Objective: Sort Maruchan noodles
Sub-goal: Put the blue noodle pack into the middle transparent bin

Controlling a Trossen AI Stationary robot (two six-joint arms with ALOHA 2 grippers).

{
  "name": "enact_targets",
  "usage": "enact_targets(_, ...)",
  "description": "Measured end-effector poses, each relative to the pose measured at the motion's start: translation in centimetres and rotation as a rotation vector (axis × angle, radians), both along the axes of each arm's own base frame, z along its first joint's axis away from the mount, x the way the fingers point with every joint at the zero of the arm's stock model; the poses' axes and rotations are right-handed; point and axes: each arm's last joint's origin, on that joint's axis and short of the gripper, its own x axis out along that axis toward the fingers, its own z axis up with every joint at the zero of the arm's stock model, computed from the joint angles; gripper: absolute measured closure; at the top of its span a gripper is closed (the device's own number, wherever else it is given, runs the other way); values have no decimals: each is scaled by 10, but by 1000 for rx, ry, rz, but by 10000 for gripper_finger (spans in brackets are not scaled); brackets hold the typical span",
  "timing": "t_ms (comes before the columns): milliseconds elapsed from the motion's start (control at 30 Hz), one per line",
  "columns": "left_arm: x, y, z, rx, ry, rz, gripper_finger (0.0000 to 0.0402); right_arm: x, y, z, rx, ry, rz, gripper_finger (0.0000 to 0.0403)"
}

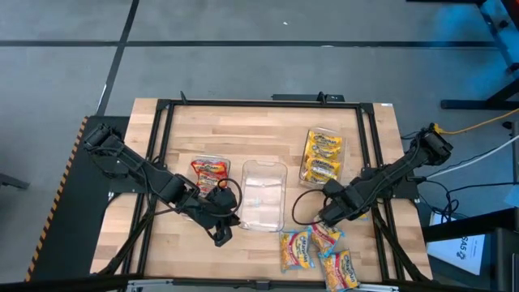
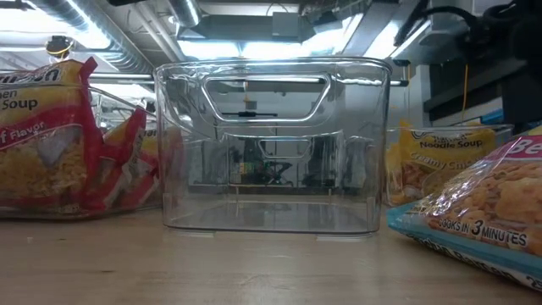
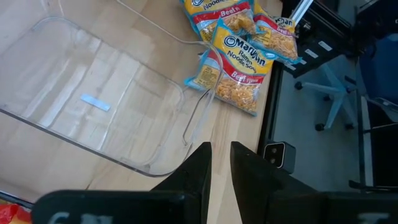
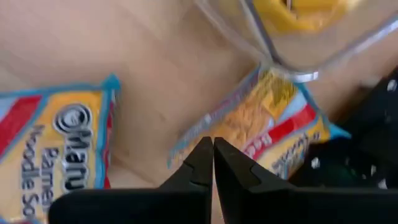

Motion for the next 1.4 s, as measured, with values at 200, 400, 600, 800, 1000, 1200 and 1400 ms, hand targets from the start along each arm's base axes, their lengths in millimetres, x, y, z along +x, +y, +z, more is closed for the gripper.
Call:
enact_targets(200,0,0,0,-3,2,-3,348,-2,1,0,61,54,-34,388)
enact_targets(400,0,0,0,3,1,-1,348,-14,17,0,79,85,129,388)
enact_targets(600,0,0,0,4,0,0,348,-30,36,0,67,77,214,358)
enact_targets(800,0,0,0,4,0,0,348,-41,47,0,7,20,221,264)
enact_targets(1000,0,0,0,5,0,0,348,-46,47,-7,-23,28,227,204)
enact_targets(1200,-1,-2,0,4,-1,-6,348,-58,39,-35,33,143,110,199)
enact_targets(1400,-2,-3,0,5,0,-11,348,-61,36,-41,14,155,11,210)
